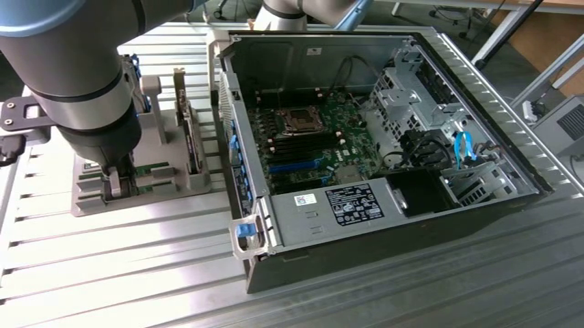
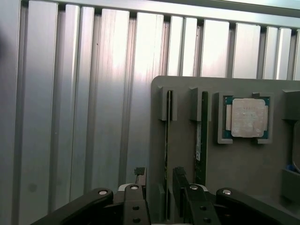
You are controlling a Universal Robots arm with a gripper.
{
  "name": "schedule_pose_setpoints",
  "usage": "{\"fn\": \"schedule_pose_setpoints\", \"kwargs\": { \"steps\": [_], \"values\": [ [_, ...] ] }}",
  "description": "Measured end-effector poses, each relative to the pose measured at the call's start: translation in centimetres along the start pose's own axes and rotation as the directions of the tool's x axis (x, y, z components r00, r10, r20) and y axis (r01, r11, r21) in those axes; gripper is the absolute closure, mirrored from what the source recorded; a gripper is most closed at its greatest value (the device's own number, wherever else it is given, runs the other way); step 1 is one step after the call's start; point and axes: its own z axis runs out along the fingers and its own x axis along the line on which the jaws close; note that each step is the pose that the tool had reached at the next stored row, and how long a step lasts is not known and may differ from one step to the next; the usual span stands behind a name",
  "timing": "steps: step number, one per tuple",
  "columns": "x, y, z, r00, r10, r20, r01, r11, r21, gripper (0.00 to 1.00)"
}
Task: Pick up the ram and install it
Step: 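Pick up the ram and move it above insertion slot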
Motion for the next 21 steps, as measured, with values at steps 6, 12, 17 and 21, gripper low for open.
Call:
{"fn": "schedule_pose_setpoints", "kwargs": {
  "steps": [6,12,17,21],
  "values": [
    [0.0,0.04,0.25,1.0000,0.000,0.0001,0.000,1.0000,0.0000,0.65],
    [0.0,0.11,0.55,1.0000,0.000,0.0002,0.000,1.0000,0.0000,0.65],
    [0.0,0.17,0.92,1.0000,0.000,0.0007,0.000,1.0000,0.0000,0.65],
    [0.1,0.19,1.18,1.0000,0.000,0.0010,0.000,1.0000,0.0000,0.65]
  ]
}}
